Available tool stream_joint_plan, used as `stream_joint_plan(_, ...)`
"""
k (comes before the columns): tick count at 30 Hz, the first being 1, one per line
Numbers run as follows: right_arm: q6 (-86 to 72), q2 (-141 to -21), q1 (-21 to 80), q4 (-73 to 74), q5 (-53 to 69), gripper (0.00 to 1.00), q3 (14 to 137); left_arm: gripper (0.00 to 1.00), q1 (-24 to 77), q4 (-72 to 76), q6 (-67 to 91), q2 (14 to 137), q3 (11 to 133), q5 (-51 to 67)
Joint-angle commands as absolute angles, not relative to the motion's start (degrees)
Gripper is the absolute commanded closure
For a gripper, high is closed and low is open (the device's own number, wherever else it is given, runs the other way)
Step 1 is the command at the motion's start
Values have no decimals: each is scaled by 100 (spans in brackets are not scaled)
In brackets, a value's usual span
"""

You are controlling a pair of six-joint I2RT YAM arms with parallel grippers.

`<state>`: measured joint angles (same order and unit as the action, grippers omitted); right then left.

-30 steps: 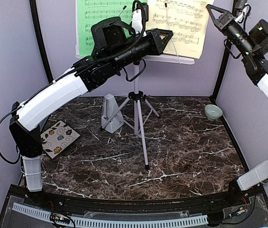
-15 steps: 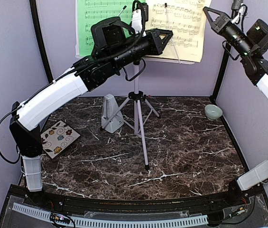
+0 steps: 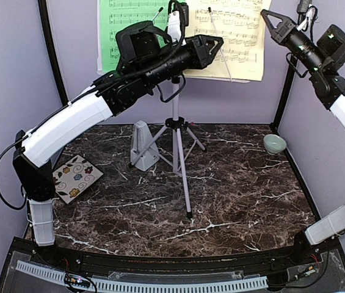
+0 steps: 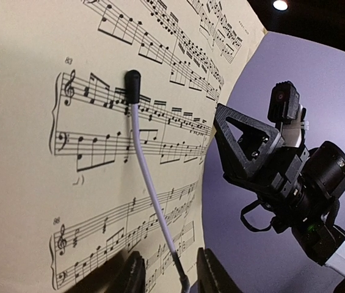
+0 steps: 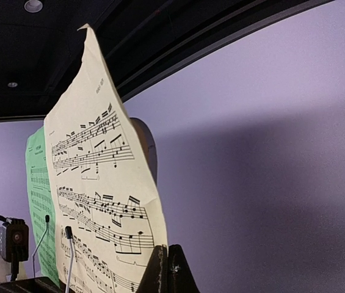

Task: Set up the instrument practice props

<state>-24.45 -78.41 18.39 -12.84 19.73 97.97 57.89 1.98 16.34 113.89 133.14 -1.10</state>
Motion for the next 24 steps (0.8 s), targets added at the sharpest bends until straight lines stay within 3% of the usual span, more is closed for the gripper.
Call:
stream_joint_plan(1,-2407,-7873,1882,-1447,2057,100,9888,67,5769,344,1524,11266,13473,-85)
stream_joint_plan(5,-2408,-7867,1885,-1444,2036,97,9905,63,5781,246,1494,11181,13401,-84)
stream_joint_plan(9,-2367,-7838,1882,-1388,1982,85,9934,59,5854,282,1356,10886,12977,-198)
stream_joint_plan(12,-2311,-7783,1885,-1315,1916,66,9932,52,5909,410,1284,10545,12434,-349)
stream_joint_plan(17,-2316,-7682,1881,-1178,1820,46,9916,41,5945,603,1293,9946,11524,-585)
stream_joint_plan(22,-2303,-7496,1874,-994,1690,30,9778,37,5985,569,1326,9379,10804,-837)
stream_joint_plan(24,-2296,-7392,1864,-864,1630,19,9723,36,6014,559,1322,9129,10480,-952)
